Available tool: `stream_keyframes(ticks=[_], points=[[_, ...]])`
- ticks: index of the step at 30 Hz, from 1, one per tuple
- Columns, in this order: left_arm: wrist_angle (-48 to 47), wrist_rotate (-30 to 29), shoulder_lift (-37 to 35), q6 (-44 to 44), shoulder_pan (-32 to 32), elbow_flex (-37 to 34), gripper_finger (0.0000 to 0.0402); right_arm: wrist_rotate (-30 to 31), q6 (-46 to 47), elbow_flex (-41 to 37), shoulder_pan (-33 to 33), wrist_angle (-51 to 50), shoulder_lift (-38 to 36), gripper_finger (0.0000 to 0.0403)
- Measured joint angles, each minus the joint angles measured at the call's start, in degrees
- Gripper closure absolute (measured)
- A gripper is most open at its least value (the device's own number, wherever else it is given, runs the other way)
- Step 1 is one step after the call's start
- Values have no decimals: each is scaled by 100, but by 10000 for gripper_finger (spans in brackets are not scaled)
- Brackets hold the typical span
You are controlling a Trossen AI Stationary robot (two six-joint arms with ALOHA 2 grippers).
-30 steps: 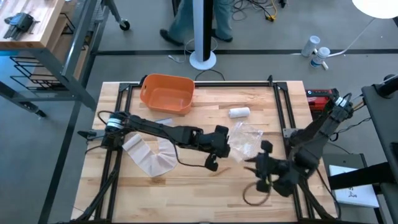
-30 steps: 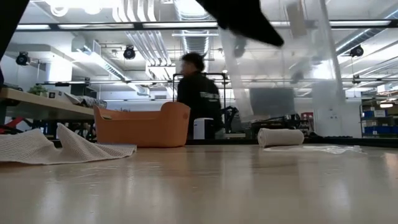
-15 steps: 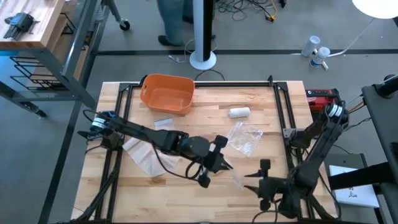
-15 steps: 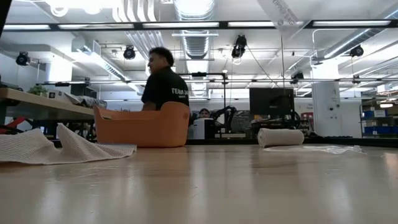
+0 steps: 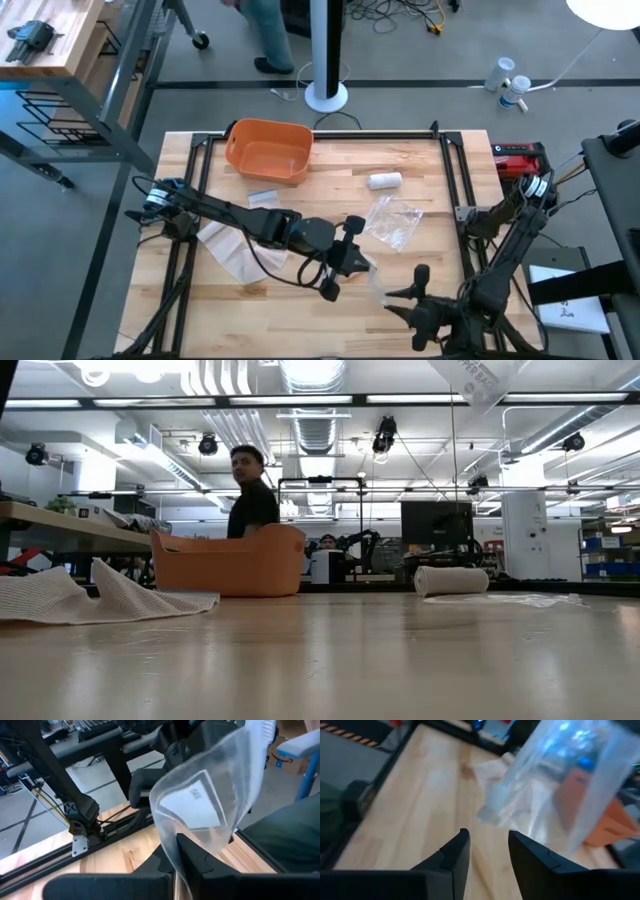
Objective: Roll bandage
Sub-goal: Open the transparent zip bag
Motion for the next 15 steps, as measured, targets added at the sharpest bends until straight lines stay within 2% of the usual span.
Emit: stream_keyframes(ticks=[4,9,15], points=[[6,-94,0,-114,-2,0,401,312,-25,14,-4,15,-24,291],[179,-658,0,-482,-7,0,401,370,-42,14,2,19,-13,297],[200,-1180,-13,-977,-7,0,401,1154,215,14,17,17,-13,283]])
